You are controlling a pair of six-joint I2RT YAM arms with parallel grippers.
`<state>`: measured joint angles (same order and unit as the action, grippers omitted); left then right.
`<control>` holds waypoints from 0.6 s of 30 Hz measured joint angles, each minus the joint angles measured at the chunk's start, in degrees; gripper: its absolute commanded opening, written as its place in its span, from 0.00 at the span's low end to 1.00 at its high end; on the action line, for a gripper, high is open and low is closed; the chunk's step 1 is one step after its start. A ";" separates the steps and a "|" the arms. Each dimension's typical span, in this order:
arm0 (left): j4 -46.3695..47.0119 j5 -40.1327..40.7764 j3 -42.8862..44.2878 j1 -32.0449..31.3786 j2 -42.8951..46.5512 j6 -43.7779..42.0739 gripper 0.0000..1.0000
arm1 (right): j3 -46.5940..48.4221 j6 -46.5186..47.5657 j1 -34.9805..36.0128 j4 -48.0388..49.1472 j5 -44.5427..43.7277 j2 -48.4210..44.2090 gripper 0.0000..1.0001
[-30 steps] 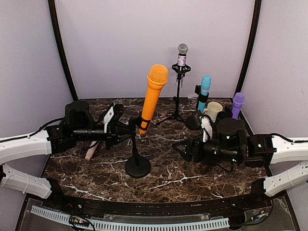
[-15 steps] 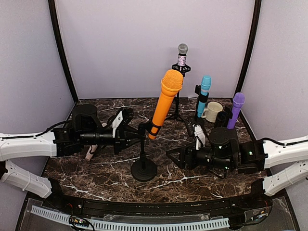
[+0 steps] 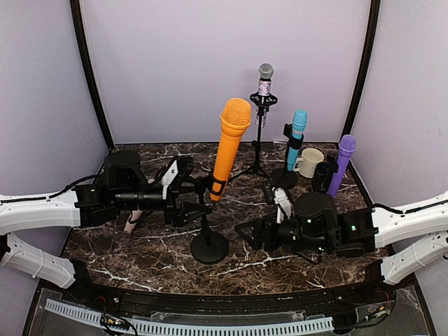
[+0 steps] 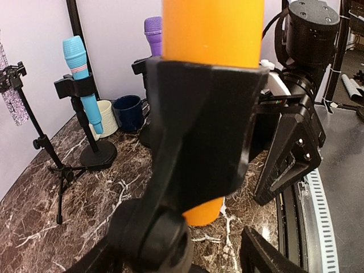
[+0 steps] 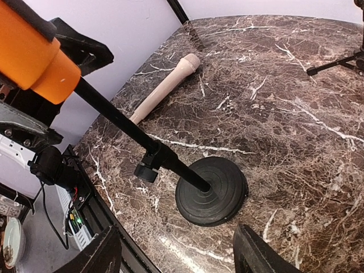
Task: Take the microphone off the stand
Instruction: Place the microphone stand with the microphone at the center of the board, then unscrew the knob on the stand of the microphone stand.
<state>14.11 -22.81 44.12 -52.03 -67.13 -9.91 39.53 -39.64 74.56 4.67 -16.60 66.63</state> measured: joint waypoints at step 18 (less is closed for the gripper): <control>-17.33 10.43 3.72 17.79 11.45 7.54 0.80 | 3.54 -14.64 1.66 13.40 5.31 18.53 0.63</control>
<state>-3.22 -12.38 47.83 -34.24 -55.68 -2.37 43.07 -54.28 76.23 18.06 -11.29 85.17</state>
